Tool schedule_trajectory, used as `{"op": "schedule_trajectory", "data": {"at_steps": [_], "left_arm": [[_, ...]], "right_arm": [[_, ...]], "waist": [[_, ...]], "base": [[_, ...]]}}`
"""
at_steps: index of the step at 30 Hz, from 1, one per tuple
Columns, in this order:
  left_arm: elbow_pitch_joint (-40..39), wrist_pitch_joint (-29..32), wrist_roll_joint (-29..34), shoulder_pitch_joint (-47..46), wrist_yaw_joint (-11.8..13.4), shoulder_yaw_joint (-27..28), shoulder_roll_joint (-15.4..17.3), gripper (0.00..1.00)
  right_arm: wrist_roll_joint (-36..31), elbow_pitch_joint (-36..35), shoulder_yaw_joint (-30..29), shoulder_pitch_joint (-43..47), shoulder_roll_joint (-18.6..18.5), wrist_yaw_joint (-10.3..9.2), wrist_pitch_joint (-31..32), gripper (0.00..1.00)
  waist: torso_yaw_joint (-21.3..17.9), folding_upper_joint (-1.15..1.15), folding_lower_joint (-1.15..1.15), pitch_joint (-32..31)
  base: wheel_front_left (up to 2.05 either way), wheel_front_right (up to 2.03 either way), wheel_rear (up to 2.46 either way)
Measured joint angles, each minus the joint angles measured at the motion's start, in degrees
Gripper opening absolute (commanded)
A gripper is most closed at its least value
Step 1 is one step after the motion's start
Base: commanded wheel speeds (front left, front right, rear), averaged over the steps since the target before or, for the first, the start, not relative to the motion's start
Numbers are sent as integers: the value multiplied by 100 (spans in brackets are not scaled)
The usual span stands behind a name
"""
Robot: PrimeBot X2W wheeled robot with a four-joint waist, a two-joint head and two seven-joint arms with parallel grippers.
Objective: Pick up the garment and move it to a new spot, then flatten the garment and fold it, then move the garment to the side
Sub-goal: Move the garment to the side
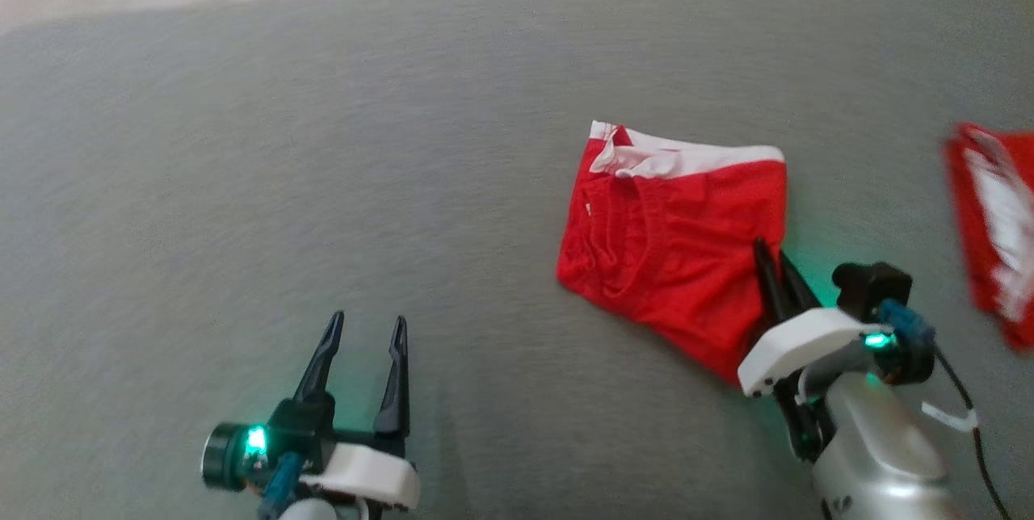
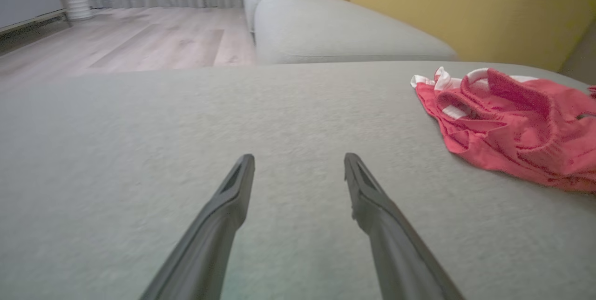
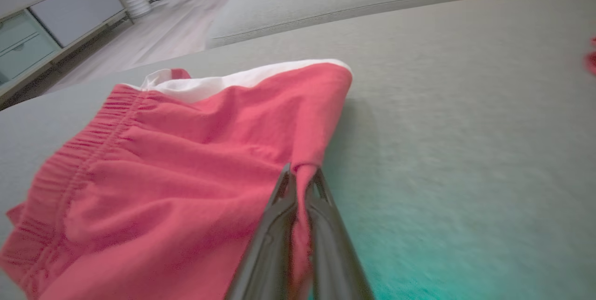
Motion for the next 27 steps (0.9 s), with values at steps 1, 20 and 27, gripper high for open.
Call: {"op": "schedule_trajectory", "data": {"at_steps": [1, 20, 27], "left_arm": [[0, 0, 0, 0, 0, 0, 0, 100], [229, -10, 3, -457, -200, -438, -2, 100], [343, -15, 122, -460, -261, -382, 0, 100]], "right_arm": [[0, 0, 0, 0, 0, 0, 0, 0], [-108, -456, 991, 132, -94, 0, 0, 0], [-333, -414, 1037, -1247, -806, 0, 140, 0]], "waist": [[0, 0, 0, 0], [-2564, 0, 0, 171], [-2275, 0, 0, 336]], "base": [[0, 0, 0], [0, 0, 0], [0, 0, 0]]}}
